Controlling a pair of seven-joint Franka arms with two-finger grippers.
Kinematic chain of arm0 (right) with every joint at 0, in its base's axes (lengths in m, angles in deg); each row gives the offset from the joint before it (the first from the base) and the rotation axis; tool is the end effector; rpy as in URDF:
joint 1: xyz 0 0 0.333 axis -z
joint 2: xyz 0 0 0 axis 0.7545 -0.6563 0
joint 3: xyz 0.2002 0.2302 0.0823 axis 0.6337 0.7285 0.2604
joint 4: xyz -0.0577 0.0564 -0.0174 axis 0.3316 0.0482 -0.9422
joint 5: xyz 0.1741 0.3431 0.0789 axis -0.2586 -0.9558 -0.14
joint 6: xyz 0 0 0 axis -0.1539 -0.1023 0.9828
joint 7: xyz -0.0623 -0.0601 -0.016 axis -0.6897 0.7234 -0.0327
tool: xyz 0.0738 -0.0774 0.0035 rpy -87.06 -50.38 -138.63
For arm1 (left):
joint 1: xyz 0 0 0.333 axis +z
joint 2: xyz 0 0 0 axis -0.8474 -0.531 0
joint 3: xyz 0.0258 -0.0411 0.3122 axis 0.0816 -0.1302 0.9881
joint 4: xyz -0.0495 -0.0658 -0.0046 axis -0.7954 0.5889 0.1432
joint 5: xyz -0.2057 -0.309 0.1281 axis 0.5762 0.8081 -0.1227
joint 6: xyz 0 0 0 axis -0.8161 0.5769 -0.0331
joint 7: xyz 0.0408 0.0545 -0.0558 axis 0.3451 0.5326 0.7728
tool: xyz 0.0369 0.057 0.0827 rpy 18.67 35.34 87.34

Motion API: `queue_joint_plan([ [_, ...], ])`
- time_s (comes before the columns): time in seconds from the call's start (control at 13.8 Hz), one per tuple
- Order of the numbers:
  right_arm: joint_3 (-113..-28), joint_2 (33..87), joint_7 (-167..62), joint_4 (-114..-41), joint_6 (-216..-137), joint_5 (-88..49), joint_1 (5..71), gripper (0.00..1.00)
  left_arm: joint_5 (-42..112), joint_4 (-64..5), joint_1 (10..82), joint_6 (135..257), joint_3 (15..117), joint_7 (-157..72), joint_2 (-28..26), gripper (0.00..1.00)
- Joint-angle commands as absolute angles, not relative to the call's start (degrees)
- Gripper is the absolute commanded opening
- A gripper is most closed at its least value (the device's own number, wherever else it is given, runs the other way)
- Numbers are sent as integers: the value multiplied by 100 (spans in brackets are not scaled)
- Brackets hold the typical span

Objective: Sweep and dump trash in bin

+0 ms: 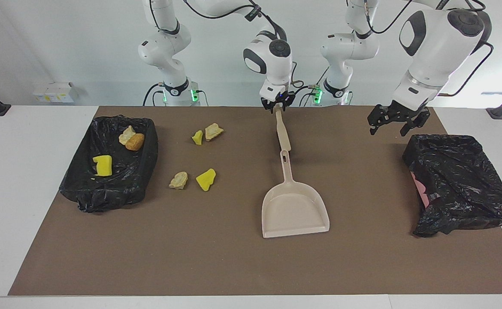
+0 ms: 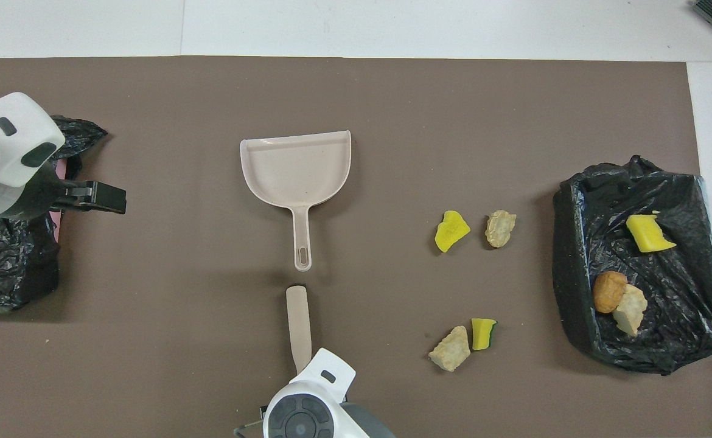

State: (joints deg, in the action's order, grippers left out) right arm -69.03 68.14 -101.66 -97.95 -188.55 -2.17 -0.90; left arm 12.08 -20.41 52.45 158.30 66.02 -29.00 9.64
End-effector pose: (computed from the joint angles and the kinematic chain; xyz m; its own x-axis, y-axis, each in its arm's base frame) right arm 0.2837 0.4689 0.3388 0.9739 0.1631 -0.1579 0.1465 -0.9829 -0.1118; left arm 0.5545 -0.0837 0.5647 0.9939 -0.1082 0.0221 -0.1089 -0.9935 0.0321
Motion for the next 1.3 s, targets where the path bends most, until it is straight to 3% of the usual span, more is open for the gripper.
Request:
queue_joint_plan([
  [0.0,-6911,6832,-9905,-9886,-18978,-490,-59,47,1276,-2080,5073,16105,6662,-3018,866,100],
  [0.14,-6911,6832,-9905,-9887,-18934,-526,-59,34,1276,-2080,4845,16368,6671,-3132,621,100],
  [0.36,-6911,6858,-9861,-9887,-18855,-526,-59,0,1267,-2080,4432,16947,6671,-3745,182,100],
  [0.8,-6911,7094,-10107,-9816,-18267,-526,-68,0,1206,-2062,3641,18004,6671,-4995,-715,100],
  [1.23,-6947,8350,-10265,-10052,-16633,-403,528,0,1206,-2396,2982,18232,6671,-5469,-795,100],
])
